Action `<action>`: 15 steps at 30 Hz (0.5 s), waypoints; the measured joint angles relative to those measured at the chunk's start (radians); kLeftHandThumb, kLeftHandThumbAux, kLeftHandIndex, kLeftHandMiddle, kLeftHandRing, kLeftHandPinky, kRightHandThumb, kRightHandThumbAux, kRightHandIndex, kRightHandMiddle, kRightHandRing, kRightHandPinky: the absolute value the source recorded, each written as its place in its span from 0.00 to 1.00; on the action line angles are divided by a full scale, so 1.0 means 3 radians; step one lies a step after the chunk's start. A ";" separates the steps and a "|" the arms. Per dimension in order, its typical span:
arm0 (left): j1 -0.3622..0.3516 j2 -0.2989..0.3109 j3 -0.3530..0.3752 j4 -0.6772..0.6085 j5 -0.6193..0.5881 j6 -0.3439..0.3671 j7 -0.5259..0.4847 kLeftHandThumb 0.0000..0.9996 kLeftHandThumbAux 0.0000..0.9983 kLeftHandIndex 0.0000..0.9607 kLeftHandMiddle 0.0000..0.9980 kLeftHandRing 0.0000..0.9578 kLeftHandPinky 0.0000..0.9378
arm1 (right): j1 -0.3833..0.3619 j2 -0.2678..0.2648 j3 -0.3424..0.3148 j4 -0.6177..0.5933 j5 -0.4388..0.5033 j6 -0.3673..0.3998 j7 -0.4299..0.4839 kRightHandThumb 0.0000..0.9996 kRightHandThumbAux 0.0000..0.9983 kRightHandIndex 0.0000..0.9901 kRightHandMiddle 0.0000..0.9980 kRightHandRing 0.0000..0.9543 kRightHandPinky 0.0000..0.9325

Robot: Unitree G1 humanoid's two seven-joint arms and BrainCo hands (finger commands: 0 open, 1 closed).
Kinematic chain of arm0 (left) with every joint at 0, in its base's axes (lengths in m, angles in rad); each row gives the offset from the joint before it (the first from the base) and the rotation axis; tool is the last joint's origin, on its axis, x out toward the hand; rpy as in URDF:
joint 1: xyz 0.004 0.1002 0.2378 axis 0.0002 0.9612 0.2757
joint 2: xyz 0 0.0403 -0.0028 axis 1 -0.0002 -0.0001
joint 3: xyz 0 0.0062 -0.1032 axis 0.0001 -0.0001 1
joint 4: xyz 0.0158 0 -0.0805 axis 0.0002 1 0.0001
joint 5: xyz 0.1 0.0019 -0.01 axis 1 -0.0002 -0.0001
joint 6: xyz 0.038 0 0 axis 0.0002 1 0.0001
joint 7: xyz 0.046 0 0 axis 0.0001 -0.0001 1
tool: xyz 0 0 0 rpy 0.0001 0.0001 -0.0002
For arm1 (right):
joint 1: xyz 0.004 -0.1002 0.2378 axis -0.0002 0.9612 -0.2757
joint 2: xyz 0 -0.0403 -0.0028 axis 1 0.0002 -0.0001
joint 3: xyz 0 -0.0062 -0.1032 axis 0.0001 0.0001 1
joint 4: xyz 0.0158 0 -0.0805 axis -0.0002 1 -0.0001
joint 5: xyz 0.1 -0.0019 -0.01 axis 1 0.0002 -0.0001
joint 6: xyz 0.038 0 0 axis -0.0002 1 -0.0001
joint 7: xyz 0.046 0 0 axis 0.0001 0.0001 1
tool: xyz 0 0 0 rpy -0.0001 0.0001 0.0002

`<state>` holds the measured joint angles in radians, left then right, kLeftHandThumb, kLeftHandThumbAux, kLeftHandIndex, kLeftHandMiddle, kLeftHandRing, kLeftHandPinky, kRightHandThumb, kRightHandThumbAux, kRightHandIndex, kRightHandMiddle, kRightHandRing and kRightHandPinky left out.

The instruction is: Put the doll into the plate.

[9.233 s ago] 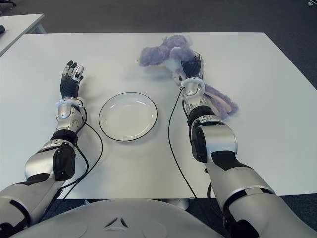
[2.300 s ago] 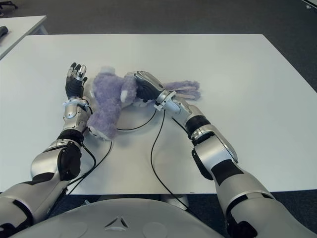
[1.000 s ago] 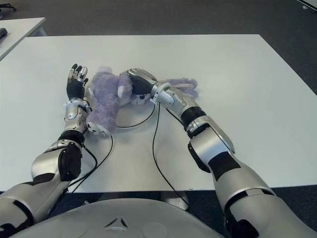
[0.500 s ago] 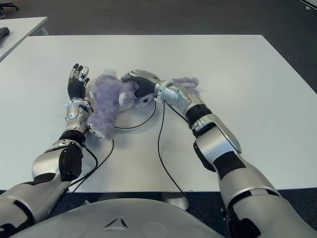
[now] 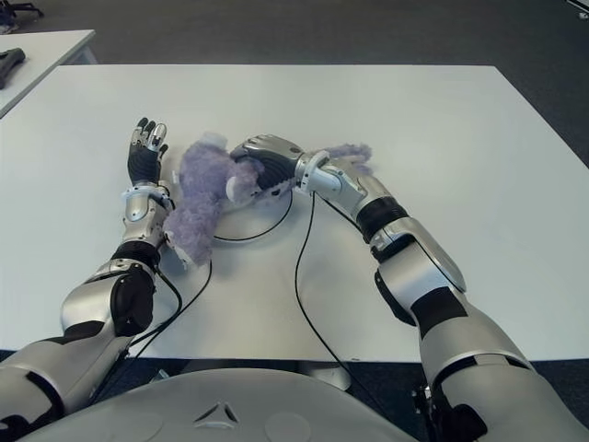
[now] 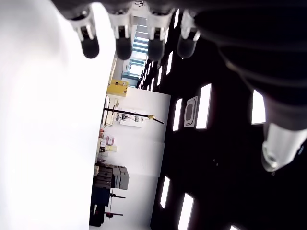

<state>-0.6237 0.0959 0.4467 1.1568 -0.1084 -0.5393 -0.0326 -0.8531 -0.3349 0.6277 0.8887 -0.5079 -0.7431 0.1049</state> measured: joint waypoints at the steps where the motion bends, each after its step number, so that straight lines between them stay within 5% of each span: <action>1: -0.0001 -0.0001 0.0000 0.0000 0.0000 0.0000 0.0000 0.00 0.56 0.03 0.08 0.05 0.04 | 0.0005 -0.0004 0.0006 -0.0013 0.0000 0.0002 0.0000 0.12 0.44 0.00 0.00 0.00 0.00; 15: -0.0002 -0.0004 0.0000 0.0001 0.0000 0.0001 0.0000 0.00 0.55 0.03 0.09 0.06 0.04 | 0.0036 -0.0020 0.0069 -0.0115 -0.0001 0.0116 -0.0001 0.13 0.41 0.00 0.00 0.00 0.00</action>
<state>-0.6242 0.0948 0.4466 1.1569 -0.1084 -0.5389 -0.0326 -0.8423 -0.3410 0.6483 0.8541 -0.5082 -0.7083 0.1048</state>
